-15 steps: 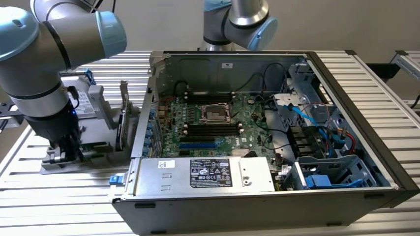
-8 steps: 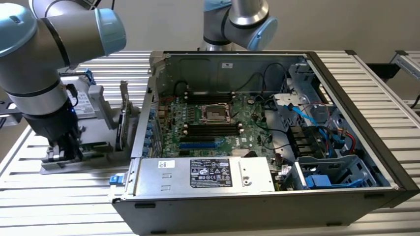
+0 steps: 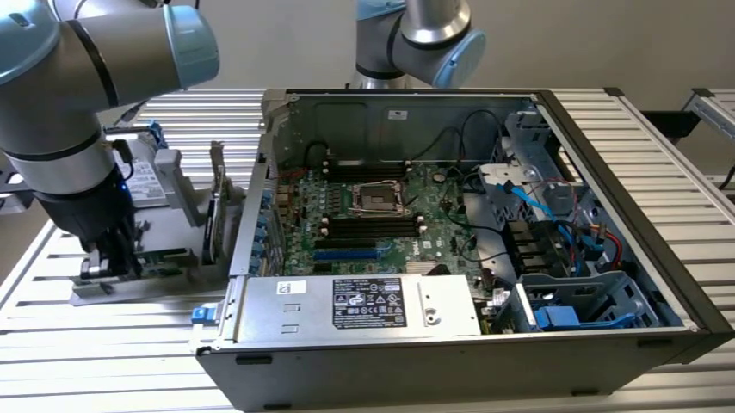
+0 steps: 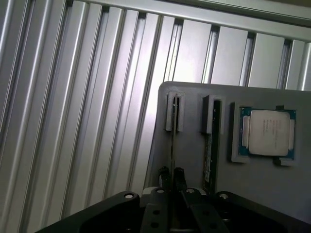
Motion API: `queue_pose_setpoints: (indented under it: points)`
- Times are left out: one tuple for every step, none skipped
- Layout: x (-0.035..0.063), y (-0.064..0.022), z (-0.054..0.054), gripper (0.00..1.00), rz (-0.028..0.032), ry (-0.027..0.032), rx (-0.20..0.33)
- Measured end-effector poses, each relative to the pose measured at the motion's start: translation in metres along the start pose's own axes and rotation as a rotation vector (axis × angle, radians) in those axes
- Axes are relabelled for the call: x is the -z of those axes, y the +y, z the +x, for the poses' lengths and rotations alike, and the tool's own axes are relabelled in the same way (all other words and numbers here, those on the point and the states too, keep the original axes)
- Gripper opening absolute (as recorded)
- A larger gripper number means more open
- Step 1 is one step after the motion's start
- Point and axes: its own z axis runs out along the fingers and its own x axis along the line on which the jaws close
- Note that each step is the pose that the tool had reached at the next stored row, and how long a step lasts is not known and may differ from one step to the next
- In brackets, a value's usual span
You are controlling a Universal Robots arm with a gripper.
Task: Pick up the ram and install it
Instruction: 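Pick up the ram and move it above insertion slot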
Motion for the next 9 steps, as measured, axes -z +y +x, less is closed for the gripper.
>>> queue_pose_setpoints:
  points:
    - [0.0011,-0.0001,0.0,0.14,-0.0003,0.0009,0.0]
    - [0.0021,-0.0001,0.0,0.14,-0.0004,0.0018,0.0]
    - [0.0031,-0.0003,-0.0001,0.14,-0.0006,0.0028,0.0]
    - [0.0041,-0.0005,0.0,0.14,-0.0007,0.0037,0.0]
    - [0.0052,-0.0007,0.0,0.14,-0.0008,0.0047,0.0]
    - [0.0064,-0.0009,0.0,0.14,-0.0011,0.0057,-0.001]
    - [0.0078,-0.0011,0.0,0.14,-0.0012,0.0068,0.0]
    - [0.0094,-0.0011,-0.0001,0.14,-0.0015,0.0077,0.0]
    - [0.011,-0.001,-0.0003,0.14,-0.0016,0.0085,-0.001]
